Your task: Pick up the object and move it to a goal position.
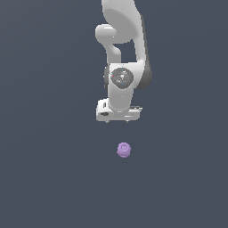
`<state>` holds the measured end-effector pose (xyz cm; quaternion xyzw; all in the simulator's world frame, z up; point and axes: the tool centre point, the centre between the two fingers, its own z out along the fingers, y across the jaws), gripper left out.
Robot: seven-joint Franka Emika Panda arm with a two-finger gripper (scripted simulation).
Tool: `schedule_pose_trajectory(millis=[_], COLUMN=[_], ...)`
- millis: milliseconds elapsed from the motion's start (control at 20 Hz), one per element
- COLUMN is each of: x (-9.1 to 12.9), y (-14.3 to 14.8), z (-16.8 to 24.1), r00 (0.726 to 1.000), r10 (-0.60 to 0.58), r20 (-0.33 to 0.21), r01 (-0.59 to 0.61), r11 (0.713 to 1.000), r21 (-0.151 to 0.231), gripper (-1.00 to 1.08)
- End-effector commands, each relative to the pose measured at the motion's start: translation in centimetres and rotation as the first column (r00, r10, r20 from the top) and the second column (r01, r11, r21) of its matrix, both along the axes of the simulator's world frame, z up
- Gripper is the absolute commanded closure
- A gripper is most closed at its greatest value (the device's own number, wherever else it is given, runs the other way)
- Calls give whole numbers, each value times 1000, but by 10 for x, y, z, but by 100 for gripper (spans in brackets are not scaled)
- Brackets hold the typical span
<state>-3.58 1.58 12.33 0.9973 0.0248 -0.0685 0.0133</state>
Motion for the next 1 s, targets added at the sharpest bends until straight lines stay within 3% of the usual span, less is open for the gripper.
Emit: schedule_pose_trajectory(millis=[0,500,950], x=[0,6,19], y=[0,4,7], z=[0,6,2], r00=[1000,999,1000], r10=[0,39,2], r20=[0,3,19], r01=[0,-39,-2], r11=[1000,999,1000], r21=[0,-16,-14], gripper=[-92,-92,-92])
